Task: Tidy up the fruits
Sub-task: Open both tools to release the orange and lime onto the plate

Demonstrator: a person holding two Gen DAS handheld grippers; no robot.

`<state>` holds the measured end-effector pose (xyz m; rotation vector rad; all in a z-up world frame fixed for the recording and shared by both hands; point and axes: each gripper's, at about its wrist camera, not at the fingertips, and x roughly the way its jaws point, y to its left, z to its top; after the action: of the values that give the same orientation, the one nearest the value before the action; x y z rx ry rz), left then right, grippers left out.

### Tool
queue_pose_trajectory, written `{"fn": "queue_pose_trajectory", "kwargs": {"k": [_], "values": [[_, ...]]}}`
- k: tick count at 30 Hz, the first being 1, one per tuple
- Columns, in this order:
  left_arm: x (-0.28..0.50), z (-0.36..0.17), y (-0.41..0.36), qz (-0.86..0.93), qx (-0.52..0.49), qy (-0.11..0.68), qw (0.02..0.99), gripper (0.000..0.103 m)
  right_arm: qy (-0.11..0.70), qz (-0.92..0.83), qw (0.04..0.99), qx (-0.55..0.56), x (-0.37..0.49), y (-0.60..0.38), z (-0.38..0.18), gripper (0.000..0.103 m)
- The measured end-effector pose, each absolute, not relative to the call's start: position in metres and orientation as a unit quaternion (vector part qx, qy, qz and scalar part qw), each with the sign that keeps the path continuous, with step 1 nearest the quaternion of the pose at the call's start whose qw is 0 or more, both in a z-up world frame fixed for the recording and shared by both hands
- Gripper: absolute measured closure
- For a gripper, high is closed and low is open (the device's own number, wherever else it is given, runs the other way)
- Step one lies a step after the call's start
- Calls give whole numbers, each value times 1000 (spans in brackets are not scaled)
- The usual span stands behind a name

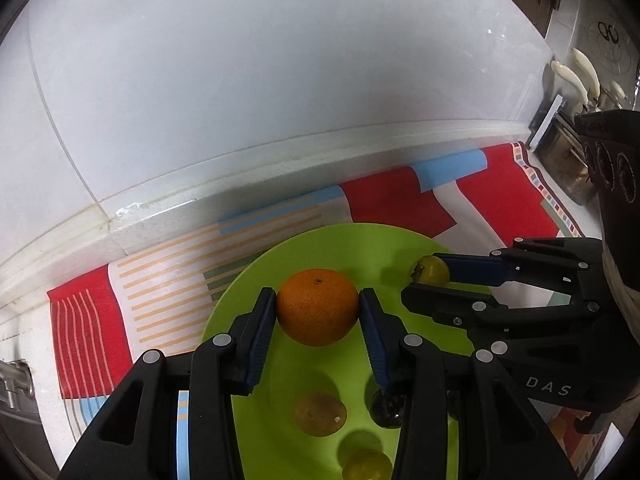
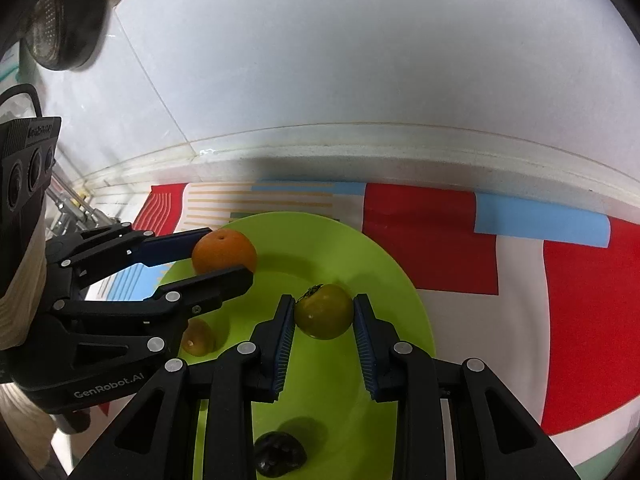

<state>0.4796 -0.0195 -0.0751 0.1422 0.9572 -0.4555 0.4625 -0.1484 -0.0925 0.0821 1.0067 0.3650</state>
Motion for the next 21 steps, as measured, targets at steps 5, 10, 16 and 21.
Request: {"fn": "queue_pose_trajectory", "kwargs": {"k": [5, 10, 16, 21], "values": [[478, -73, -18, -209, 71, 451, 865, 56, 479, 168, 860, 41, 463, -148, -94, 68], [469, -60, -15, -198, 76, 435, 875, 51, 470, 161, 867, 37, 457, -150, -89, 66], [451, -37, -11, -189, 77, 413, 888, 48, 451, 166, 876, 40, 442, -150, -70, 66], [429, -15, -6, -179, 82, 393, 898, 47, 429, 166, 887, 38, 425, -152, -50, 66]]}}
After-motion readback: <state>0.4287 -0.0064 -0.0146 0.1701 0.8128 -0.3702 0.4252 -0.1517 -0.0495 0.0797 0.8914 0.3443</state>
